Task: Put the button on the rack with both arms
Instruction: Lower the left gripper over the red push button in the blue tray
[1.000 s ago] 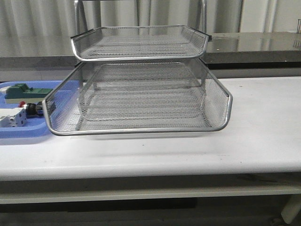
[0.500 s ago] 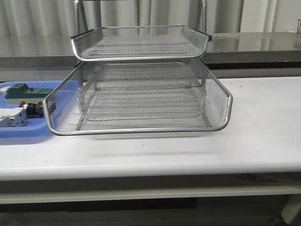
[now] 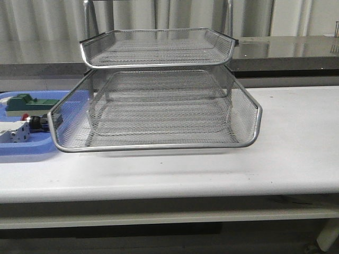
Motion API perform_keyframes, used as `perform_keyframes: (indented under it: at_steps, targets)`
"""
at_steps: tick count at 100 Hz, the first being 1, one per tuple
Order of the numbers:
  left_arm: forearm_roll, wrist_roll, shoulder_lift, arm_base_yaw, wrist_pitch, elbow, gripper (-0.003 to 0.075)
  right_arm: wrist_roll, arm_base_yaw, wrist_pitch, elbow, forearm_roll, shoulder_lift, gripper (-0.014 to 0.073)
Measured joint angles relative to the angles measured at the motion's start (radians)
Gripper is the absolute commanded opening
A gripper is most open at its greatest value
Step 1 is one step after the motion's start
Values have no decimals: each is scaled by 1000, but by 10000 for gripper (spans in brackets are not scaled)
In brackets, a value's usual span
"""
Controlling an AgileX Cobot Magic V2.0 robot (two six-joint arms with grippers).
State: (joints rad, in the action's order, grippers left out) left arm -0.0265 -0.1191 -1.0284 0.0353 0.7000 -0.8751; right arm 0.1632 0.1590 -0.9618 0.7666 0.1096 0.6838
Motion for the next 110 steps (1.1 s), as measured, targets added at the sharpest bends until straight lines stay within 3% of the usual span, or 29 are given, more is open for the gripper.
perform_keyframes:
  at_steps: [8, 18, 37, 44, 90, 110]
  targets:
    - [0, 0, -21, 0, 0, -9, 50, 0, 0, 0, 0, 0, 0, -68]
    - [0, 2, -28, 0, 8, -9, 190, 0, 0, 0, 0, 0, 0, -68]
    - [-2, 44, -29, 0, 23, -10, 638, 0, 0, 0, 0, 0, 0, -68]
    - [-2, 71, -29, 0, 30, -10, 741, 0, 0, 0, 0, 0, 0, -68]
    - [13, 108, -29, 0, 6, -10, 663, 0, 0, 0, 0, 0, 0, -68]
    - [15, 251, -88, 0, -6, -70, 663, 0, 0, 0, 0, 0, 0, -68]
